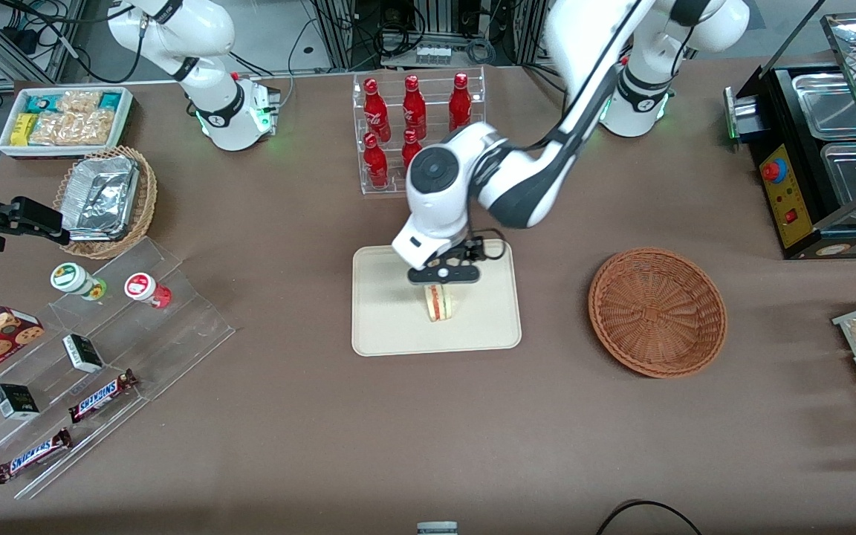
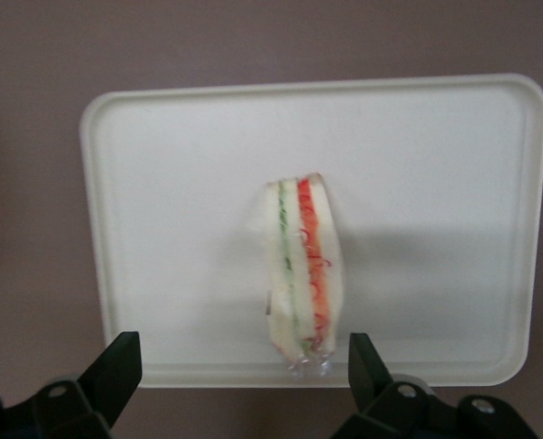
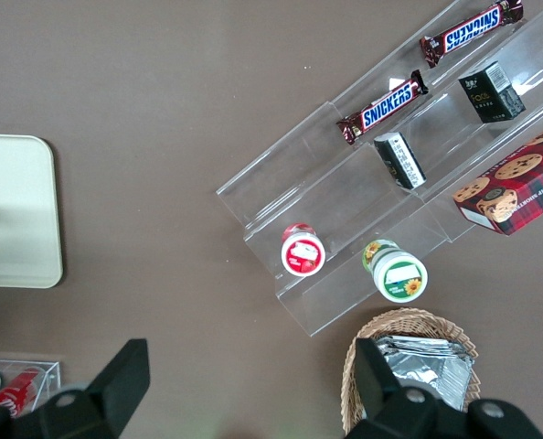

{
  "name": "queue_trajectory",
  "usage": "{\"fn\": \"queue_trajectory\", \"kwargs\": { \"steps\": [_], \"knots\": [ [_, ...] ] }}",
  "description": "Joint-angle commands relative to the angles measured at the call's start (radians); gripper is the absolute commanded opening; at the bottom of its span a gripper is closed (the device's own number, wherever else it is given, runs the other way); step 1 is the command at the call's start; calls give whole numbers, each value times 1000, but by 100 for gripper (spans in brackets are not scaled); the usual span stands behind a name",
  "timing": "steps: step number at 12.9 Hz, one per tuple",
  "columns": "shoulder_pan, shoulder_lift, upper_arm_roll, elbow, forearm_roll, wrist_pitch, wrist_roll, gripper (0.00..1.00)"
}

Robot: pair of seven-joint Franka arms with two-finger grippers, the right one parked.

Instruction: Place sandwich from basket to tray

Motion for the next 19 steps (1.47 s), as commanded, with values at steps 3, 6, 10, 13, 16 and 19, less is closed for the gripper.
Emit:
{"fn": "queue_trajectory", "kwargs": {
  "steps": [3,6,10,13,16,19],
  "knots": [
    [135,-202,-4,-26,2,-235,0,100],
    [222,-292,-4,-32,4,-351,66,100],
    [351,-383,0,-32,-15,-479,273,100],
    [471,-427,-1,-34,-18,-533,440,100],
    [553,-476,0,-38,-22,-577,583,100],
    [604,-518,8,-47,-24,-612,738,100]
  ]
}}
